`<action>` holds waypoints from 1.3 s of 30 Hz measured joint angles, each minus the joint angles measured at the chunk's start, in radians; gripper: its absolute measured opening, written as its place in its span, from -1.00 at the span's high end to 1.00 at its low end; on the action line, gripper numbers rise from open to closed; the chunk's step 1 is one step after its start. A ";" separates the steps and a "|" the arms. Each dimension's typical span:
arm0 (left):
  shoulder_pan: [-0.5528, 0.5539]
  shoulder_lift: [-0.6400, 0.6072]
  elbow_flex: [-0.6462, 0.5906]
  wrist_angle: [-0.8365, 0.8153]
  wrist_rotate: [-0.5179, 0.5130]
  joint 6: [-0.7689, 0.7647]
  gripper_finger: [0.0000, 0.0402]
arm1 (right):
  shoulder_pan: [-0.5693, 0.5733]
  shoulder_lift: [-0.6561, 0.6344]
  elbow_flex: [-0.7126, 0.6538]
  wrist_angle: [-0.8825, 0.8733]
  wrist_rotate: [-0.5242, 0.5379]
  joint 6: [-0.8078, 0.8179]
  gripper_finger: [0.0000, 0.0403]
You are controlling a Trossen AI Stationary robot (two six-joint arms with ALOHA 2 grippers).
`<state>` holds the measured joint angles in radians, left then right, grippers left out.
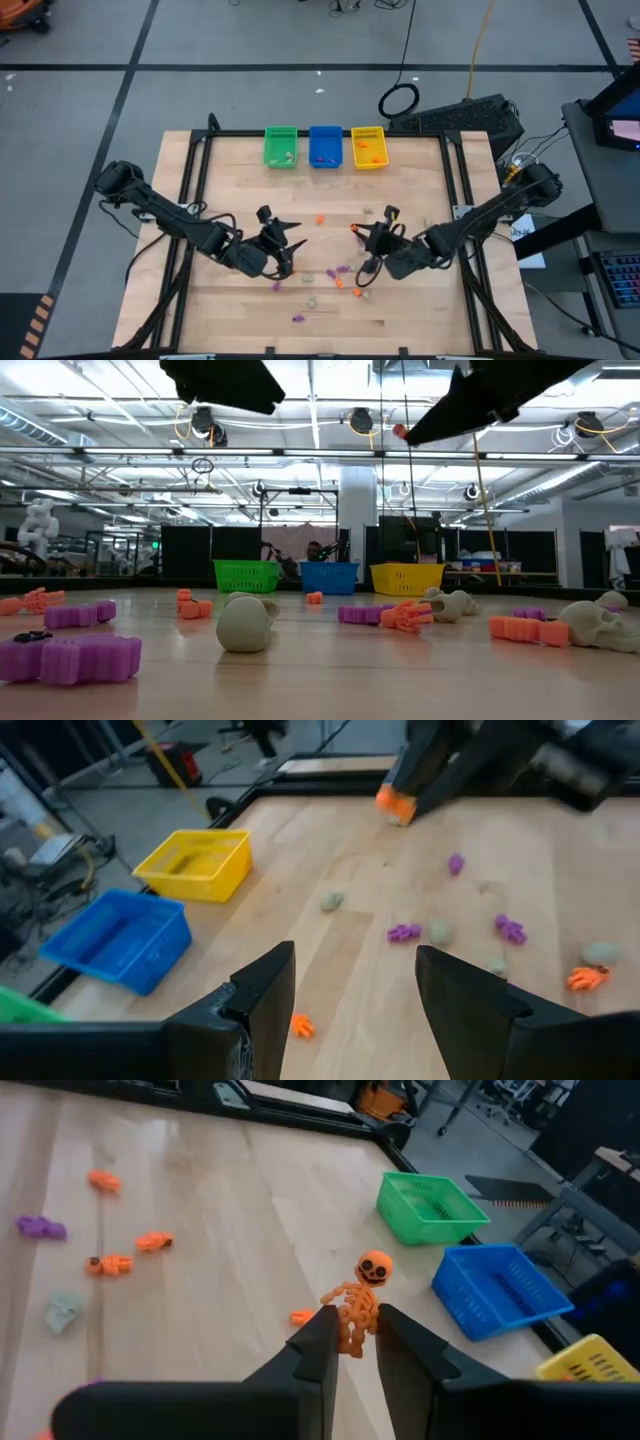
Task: Sort Halloween decoration
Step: Put the orange skeleton toy into the yellow bin
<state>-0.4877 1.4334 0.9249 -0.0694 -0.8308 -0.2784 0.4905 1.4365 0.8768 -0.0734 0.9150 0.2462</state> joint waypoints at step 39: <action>0.017 0.000 0.002 0.035 0.071 0.051 -0.04 | -0.013 0.106 0.000 0.167 -0.029 -0.922 0.74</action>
<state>-0.4706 1.4338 0.9264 -0.0341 -0.7601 -0.2278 0.4771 1.5421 0.8768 0.0937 0.8860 -0.6757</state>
